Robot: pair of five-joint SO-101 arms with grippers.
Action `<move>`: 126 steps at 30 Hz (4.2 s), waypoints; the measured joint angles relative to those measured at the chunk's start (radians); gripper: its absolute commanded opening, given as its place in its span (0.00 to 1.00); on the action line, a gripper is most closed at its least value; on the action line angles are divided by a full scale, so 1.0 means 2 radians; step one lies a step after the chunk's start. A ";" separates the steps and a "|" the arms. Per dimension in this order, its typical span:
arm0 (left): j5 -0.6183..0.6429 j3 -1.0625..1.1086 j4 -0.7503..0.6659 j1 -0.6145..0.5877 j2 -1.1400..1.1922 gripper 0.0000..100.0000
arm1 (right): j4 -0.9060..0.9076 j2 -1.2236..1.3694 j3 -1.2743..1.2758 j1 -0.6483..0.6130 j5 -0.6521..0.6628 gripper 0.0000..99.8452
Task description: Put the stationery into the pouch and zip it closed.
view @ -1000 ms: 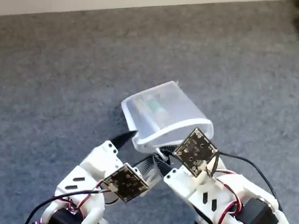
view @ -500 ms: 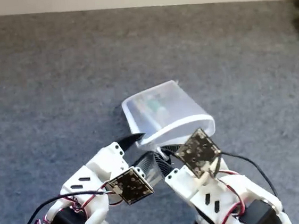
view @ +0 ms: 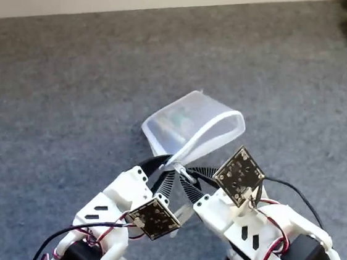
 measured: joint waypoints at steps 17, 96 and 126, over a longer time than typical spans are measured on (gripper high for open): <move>0.044 0.000 -0.002 0.000 -0.003 0.01 | -0.056 0.000 0.000 0.068 -0.124 0.00; 0.068 -0.002 0.000 -0.056 -0.005 0.01 | -0.108 0.000 0.160 -0.087 -0.013 0.24; 0.068 -0.002 0.000 -0.056 -0.005 0.01 | -0.055 0.000 0.033 0.043 0.025 0.00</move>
